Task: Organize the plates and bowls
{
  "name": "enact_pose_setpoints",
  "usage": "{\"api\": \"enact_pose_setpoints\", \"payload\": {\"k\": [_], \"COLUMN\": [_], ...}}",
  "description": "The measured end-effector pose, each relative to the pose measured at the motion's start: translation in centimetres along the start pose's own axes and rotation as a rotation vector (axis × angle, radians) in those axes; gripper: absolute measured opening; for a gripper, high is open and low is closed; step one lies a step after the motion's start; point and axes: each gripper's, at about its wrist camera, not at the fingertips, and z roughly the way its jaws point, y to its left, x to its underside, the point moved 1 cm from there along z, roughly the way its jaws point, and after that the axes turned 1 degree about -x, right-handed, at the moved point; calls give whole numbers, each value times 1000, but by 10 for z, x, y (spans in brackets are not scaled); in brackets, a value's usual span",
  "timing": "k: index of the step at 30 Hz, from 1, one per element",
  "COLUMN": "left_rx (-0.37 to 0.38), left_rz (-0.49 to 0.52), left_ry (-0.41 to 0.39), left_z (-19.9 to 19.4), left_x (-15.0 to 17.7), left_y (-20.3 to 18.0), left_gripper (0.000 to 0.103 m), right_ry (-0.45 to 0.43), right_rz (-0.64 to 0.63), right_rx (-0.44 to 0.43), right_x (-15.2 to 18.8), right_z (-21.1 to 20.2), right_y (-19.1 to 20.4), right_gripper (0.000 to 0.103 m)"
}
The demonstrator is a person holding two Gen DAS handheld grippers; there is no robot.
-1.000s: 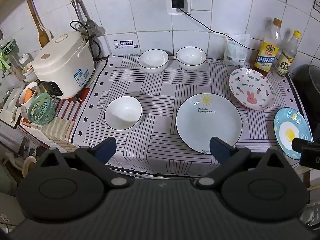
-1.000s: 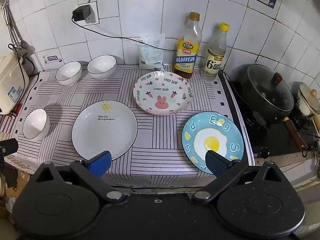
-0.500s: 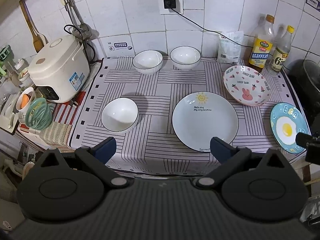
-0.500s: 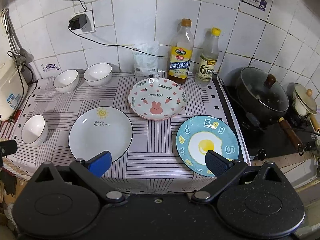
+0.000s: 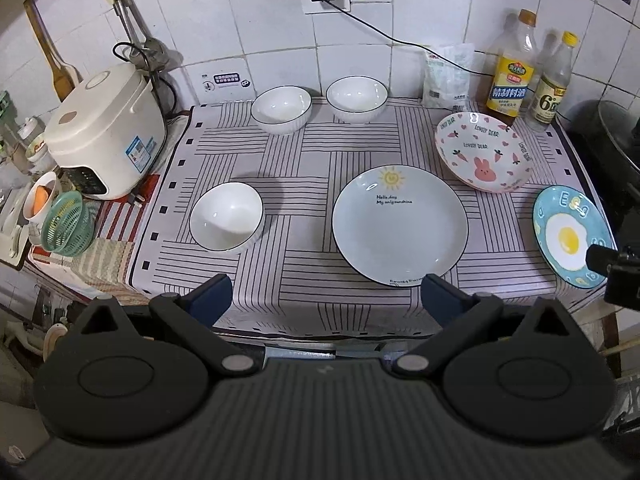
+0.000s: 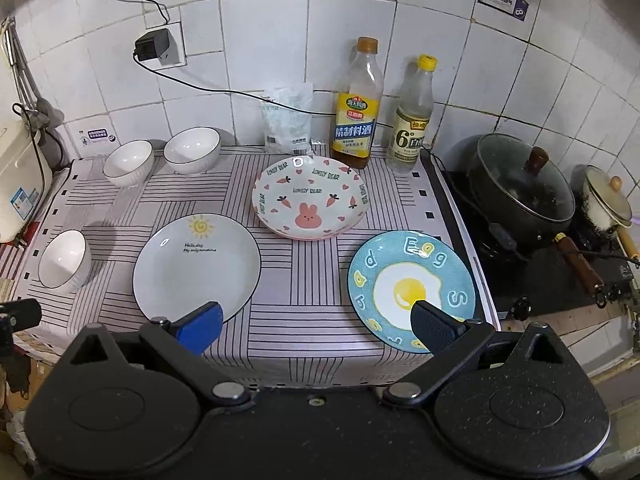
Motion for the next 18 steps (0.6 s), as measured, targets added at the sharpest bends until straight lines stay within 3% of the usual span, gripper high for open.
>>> {"api": "enact_pose_setpoints", "payload": {"k": [18], "left_rx": [42], "left_rz": [11], "left_ry": [19], "left_z": [9], "left_x": [-8], "left_y": [-3], "left_gripper": [100], "right_ry": [0], "right_rz": [-1], "right_rx": [13], "right_x": [2], "right_z": [8], "right_y": [-6], "right_gripper": [102]}}
